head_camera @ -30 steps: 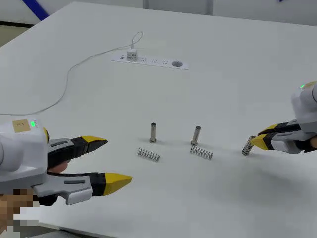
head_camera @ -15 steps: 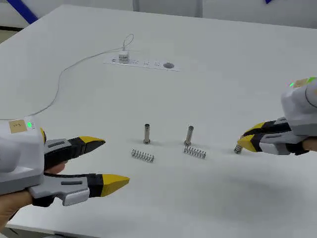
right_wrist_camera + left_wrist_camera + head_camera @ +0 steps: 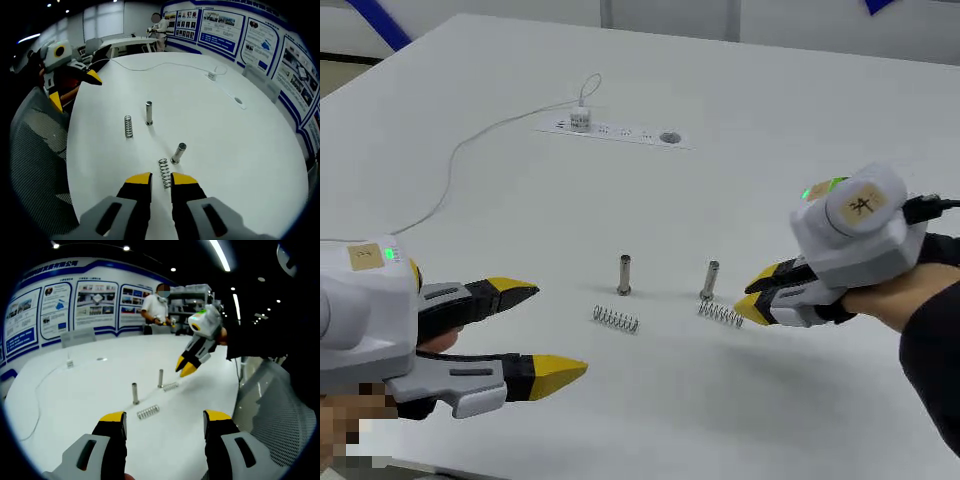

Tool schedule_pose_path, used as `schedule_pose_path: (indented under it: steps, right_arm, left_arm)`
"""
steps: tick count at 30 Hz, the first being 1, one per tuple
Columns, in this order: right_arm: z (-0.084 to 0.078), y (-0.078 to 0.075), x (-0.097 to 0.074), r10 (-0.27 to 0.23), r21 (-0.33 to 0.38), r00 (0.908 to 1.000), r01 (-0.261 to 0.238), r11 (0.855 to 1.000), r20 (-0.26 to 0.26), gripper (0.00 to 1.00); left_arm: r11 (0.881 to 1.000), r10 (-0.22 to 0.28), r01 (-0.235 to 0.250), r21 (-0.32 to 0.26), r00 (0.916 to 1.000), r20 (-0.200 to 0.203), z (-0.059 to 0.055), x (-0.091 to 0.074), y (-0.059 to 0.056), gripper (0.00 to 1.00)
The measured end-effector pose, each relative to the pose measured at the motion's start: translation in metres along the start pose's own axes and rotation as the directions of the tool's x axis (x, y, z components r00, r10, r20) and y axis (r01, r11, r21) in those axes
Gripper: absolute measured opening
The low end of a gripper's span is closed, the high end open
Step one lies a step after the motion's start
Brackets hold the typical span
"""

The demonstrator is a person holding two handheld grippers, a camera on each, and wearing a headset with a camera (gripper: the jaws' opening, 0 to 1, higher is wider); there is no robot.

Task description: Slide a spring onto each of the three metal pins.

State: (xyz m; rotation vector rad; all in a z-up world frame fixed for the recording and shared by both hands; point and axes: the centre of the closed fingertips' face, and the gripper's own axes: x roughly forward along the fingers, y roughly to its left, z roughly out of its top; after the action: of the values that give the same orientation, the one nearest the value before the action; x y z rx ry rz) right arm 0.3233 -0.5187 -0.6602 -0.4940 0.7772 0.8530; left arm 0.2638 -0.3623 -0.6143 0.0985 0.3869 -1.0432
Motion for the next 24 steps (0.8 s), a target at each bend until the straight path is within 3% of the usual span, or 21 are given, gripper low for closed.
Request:
schedule_pose_path:
  steps: [12, 24]
  right_arm:
    - [-0.001, -0.002, 0.036, 0.046, -0.019, 0.9980, -0.047, 0.999, -0.045, 0.15]
    - [-0.006, -0.004, 0.053, 0.066, -0.070, 0.9934, -0.073, 0.995, -0.094, 0.15]
  left_arm:
    - [1.000, 0.008, -0.008, -0.007, 0.9999, -0.008, -0.003, -0.001, 0.000, 0.63]
    - [1.000, 0.017, -0.017, -0.016, 0.9998, -0.009, -0.004, -0.001, 0.001, 0.63]
